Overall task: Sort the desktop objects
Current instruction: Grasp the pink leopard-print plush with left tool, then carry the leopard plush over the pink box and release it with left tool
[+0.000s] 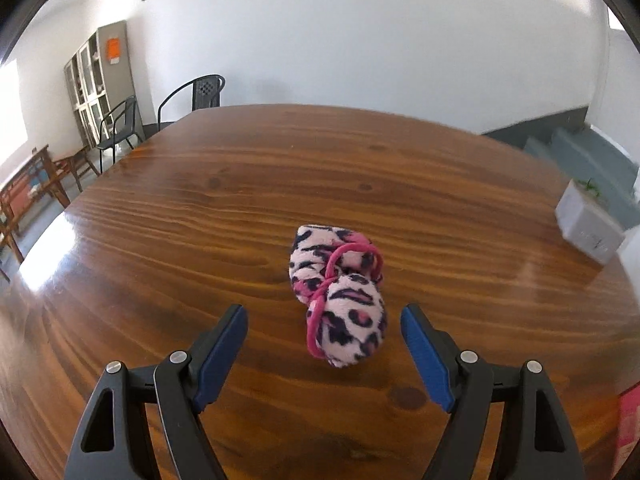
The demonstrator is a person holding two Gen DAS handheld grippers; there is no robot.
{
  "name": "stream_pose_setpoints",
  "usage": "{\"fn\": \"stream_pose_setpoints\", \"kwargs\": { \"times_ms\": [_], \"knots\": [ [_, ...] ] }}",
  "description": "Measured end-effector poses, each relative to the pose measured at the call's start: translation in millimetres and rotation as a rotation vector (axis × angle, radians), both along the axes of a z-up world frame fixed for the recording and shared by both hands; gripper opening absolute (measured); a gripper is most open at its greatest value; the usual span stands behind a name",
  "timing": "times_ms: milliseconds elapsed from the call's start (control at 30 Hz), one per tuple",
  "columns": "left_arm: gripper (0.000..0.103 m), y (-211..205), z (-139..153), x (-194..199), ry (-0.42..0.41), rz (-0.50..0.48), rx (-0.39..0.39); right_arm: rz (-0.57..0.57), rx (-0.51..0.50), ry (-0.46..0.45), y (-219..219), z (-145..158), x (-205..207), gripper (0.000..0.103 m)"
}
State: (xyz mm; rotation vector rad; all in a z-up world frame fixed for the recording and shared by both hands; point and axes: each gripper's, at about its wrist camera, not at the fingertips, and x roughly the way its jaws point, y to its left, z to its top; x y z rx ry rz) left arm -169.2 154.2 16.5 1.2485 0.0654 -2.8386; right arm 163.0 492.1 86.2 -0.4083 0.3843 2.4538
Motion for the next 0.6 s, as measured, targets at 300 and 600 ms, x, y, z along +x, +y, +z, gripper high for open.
{"fn": "stream_pose_setpoints", "kwargs": {
  "times_ms": [300, 600],
  "knots": [
    [0.037, 4.2, -7.6, -18.9, -0.075, -0.086, 0.070, -0.009, 0.007, 0.015, -0.6, 1.6, 3.0, 0.077],
    [0.037, 59.4, 27.6, 31.5, 0.009, -0.264, 0.091, -0.031, -0.022, 0.065, 6.4, 5.9, 14.5, 0.077]
  ]
}}
